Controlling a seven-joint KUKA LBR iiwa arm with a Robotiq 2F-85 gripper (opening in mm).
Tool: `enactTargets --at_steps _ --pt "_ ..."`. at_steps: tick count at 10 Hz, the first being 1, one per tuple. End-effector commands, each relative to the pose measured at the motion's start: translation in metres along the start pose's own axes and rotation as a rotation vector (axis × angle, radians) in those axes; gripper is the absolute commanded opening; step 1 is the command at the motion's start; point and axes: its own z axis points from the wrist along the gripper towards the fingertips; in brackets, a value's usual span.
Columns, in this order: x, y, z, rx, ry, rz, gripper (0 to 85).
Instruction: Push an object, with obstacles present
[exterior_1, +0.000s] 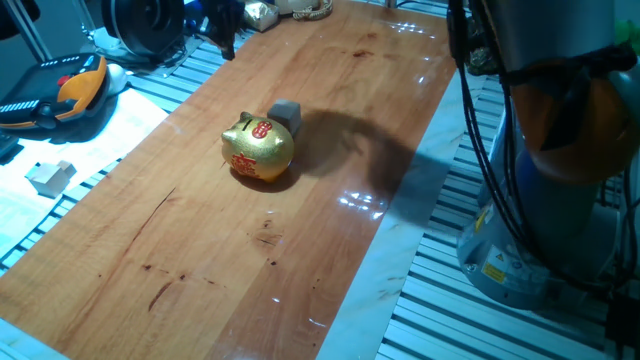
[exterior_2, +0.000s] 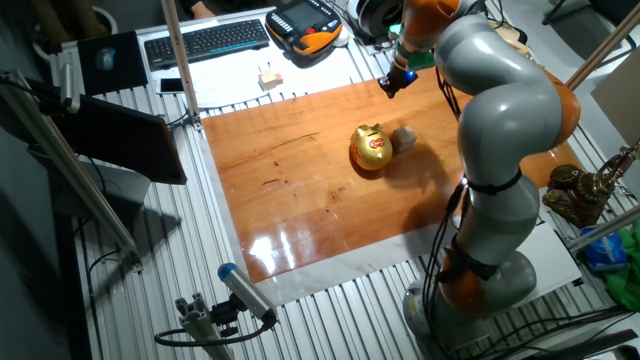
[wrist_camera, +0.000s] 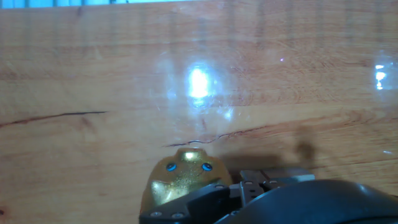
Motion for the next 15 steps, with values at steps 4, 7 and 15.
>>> enactTargets --at_steps 4,7,15 --pt "0.009 0.002 -0.007 -0.003 -0.020 -0.015 0.0" --pt "0.020 0.012 -0.011 0.002 -0.006 -0.046 0.0" --pt "0.026 0.031 -0.004 0.005 -0.032 -0.071 0.0"
